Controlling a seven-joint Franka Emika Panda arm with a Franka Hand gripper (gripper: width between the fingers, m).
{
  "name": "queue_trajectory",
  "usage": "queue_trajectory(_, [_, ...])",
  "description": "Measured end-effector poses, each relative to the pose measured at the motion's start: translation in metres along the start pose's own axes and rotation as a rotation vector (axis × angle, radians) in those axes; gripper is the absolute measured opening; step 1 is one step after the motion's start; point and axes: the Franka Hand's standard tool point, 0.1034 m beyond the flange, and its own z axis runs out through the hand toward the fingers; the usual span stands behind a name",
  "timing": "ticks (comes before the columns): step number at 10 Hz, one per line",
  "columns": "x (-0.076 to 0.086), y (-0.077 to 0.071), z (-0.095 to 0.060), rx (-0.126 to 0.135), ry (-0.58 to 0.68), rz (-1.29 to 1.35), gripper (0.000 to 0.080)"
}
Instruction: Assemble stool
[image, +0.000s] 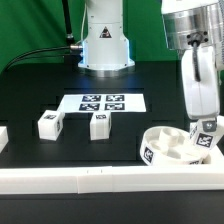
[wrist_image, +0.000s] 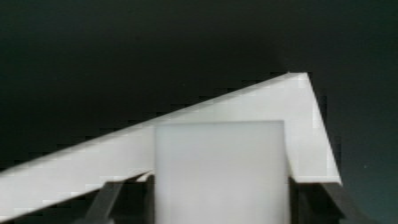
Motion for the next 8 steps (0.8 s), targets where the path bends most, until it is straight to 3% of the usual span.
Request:
queue_trajectory(2, [-0.004,0.009,0.003,0.063,-0.048,0.130,0.0340])
queue_trajectory(4, [-0.012,0.020,0.009,0.062,-0.058,0.143,0.0340])
queue_trajectory(6, [-0.011,0.020,0.009,0.063,-0.057,0.129,0.0343])
queue_trajectory(7, [-0.011,0.020,0.009,0.063,-0.057,0.120,0.0572])
queue_trajectory(8, [-0.012,0.018,0.004,0.066,-0.061,0.069,0.0572])
